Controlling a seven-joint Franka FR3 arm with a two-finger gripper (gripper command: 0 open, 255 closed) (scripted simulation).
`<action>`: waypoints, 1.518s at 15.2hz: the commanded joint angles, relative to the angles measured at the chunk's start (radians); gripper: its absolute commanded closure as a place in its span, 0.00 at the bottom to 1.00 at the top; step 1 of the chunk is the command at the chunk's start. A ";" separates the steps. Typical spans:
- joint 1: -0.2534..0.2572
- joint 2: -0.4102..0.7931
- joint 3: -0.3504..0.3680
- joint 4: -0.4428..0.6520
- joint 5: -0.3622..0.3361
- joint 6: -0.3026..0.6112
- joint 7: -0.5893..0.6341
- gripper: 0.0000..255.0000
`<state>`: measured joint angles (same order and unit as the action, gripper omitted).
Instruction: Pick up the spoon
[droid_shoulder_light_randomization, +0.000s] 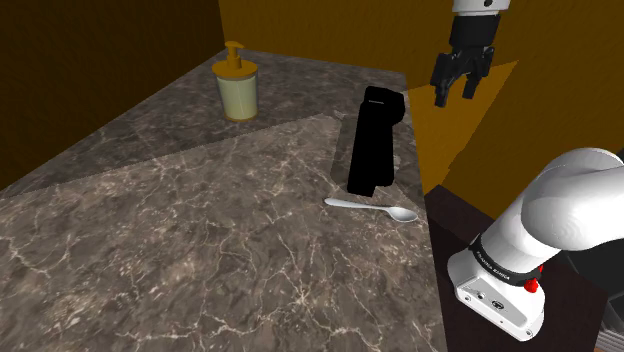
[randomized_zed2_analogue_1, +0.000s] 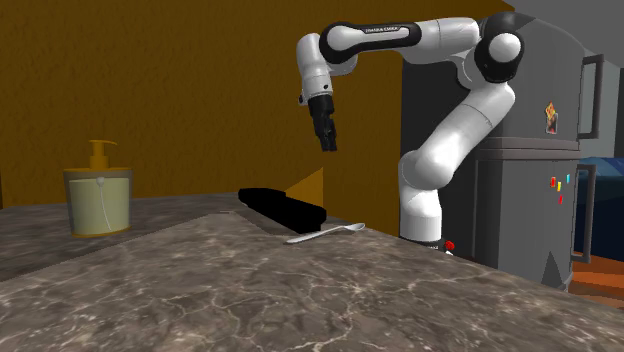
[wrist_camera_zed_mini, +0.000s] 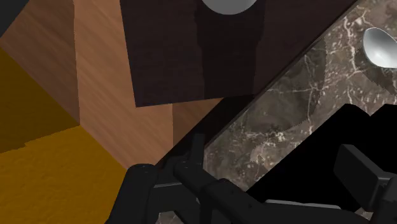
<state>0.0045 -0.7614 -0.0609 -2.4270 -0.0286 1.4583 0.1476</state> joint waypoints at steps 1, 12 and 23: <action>0.000 0.000 0.000 0.000 0.000 0.000 0.000 0.00; 0.252 -0.077 0.165 -0.247 0.098 0.273 -0.151 0.00; 0.480 -0.092 0.313 -0.433 0.193 0.525 -0.245 0.00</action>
<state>0.4788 -0.8570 0.2473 -2.8449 0.1600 1.9634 -0.0959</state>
